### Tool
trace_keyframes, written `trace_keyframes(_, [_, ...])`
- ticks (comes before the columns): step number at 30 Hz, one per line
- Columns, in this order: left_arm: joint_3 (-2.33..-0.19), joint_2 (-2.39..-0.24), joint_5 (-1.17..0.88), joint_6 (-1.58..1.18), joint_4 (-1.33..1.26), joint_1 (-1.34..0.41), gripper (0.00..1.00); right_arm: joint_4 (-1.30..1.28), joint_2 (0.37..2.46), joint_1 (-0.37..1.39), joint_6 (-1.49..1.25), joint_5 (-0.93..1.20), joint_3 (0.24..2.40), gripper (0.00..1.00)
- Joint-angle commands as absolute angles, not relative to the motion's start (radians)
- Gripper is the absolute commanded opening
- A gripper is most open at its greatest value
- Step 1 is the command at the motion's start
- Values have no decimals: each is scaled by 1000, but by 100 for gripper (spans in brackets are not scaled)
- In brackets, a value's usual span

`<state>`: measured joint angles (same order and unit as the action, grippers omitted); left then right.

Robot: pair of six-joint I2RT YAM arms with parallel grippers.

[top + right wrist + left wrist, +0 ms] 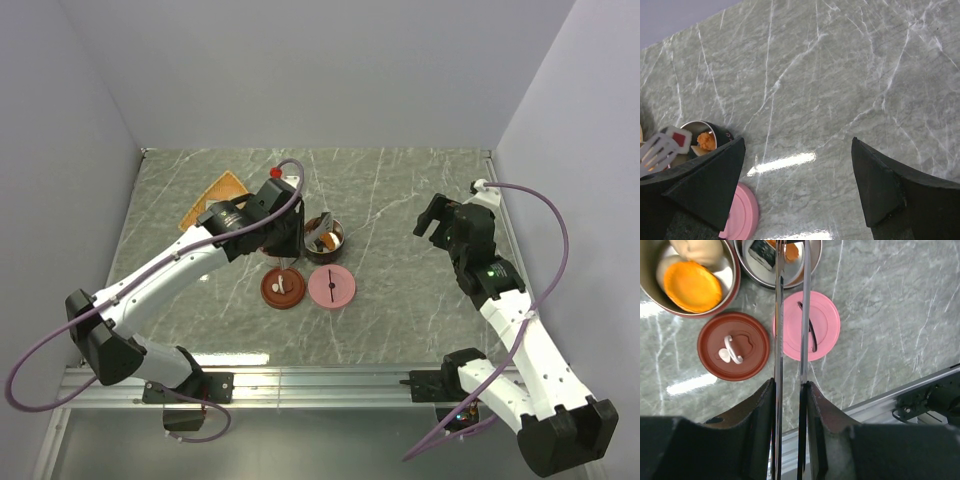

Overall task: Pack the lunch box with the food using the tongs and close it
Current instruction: Place the food into the lunch box

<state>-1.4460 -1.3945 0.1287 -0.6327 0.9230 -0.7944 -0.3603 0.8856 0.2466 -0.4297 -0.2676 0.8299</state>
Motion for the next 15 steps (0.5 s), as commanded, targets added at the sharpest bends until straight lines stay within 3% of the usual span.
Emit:
trace_keyframes(1, [-1470, -1400, 107, -664, 862, -807, 23, -350, 859, 252, -431, -290, 845, 93])
trace_keyframes(15, [-1447, -1480, 71, -637, 814, -815, 23, -360, 857, 253, -420, -298, 848, 93])
